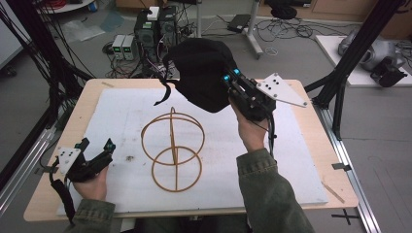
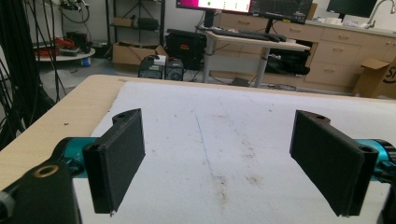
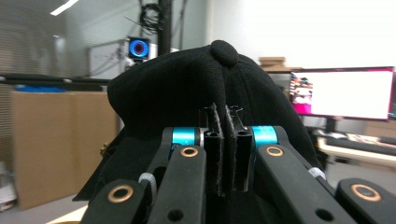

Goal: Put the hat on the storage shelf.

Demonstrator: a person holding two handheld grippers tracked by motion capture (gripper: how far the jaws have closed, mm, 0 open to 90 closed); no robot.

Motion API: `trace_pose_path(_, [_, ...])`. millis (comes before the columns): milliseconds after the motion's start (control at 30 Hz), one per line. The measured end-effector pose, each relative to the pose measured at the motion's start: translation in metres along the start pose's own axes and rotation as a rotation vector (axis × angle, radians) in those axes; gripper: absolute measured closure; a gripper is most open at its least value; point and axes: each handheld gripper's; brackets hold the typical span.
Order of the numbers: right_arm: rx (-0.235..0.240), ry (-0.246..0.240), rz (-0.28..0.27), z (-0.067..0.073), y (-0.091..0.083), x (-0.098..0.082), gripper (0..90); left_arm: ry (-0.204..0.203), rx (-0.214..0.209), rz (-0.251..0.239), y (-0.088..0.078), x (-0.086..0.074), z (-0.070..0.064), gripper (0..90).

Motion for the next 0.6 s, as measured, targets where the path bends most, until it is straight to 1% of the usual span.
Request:
trace_pose_path(100, [0.038, 0.019, -0.013, 0.005, -0.001, 0.004, 87.5, 0.0, -0.001, 0.0, 0.0, 0.0, 0.0, 18.2])
trace_pose_path(133, [0.065, 0.035, -0.022, 0.008, -0.002, 0.006, 87.6, -0.001, -0.001, 0.001, 0.0, 0.0, 0.0, 18.2])
trace_pose_path(167, [0.065, 0.035, -0.022, 0.008, -0.002, 0.006, 87.6, -0.001, -0.001, -0.001, 0.0, 0.0, 0.0, 18.2])
trace_pose_path(233, [0.094, 0.052, -0.03, 0.01, -0.003, 0.008, 87.6, -0.001, -0.001, 0.0, 0.0, 0.0, 0.0, 18.2])
trace_pose_path(467, [0.182, 0.054, -0.028, 0.018, -0.005, 0.009, 87.6, -0.002, -0.003, -0.002, 0.0, 0.0, 0.0, 18.2])
trace_pose_path(533, [0.21, 0.066, -0.021, 0.02, -0.005, 0.009, 87.6, -0.003, -0.001, -0.003, 0.0, 0.0, 0.0, 18.2])
trace_pose_path(600, [0.235, 0.067, -0.014, 0.021, -0.004, 0.008, 87.6, -0.003, 0.0, -0.003, 0.0, 0.0, 0.0, 18.2])
Point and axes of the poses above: each handheld gripper's, and its own axes: y roughly forward along the jaws, x roughly out of its top, z roughly to its left, and after that the axes turned 4 degrees about -x, right-handed
